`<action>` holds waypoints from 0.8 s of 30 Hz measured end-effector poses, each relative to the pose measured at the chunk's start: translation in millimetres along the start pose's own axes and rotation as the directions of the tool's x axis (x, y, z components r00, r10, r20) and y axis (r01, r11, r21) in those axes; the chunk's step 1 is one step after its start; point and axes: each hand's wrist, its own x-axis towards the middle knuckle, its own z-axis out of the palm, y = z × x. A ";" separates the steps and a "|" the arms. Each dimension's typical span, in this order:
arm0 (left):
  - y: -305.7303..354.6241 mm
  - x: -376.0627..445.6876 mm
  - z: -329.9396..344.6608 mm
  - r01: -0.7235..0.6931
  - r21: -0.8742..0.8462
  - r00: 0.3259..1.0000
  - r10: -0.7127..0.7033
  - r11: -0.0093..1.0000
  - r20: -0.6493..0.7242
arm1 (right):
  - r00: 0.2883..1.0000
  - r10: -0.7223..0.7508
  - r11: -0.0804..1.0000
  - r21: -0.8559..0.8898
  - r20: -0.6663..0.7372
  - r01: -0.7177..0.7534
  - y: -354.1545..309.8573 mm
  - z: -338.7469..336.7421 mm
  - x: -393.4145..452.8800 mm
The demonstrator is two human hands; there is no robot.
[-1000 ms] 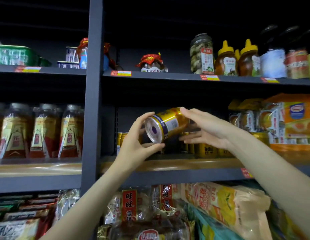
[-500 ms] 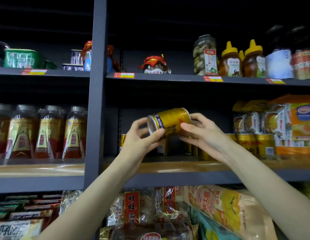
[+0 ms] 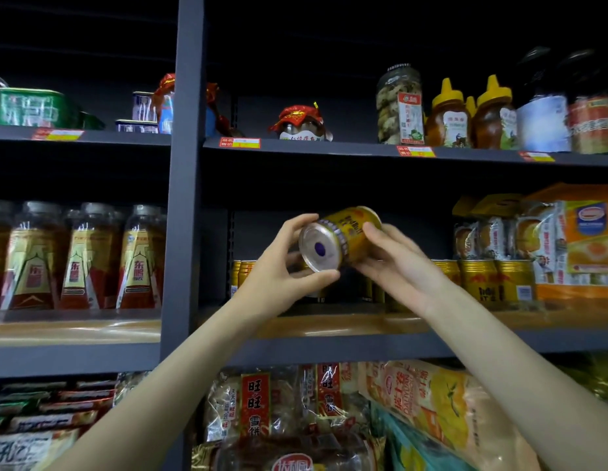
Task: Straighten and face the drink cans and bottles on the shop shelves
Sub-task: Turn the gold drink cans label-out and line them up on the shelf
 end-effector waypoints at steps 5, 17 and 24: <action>-13.8 -1.2 -0.6 0.223 -0.186 0.975 -0.223 0.957 0.022 | 0.970 -0.169 0.932 -0.292 0.174 0.215 -1.1 -2.6 -6.4; -20.9 -2.2 -4.4 -0.133 0.317 0.975 0.182 0.939 -0.129 | 0.979 -0.108 0.889 -0.424 0.174 0.173 -6.1 -9.7 -11.3; -15.3 2.7 -3.7 0.025 0.005 0.999 -0.025 1.000 -0.036 | 0.939 -0.122 0.897 -0.370 0.321 0.243 -14.3 -19.2 -12.8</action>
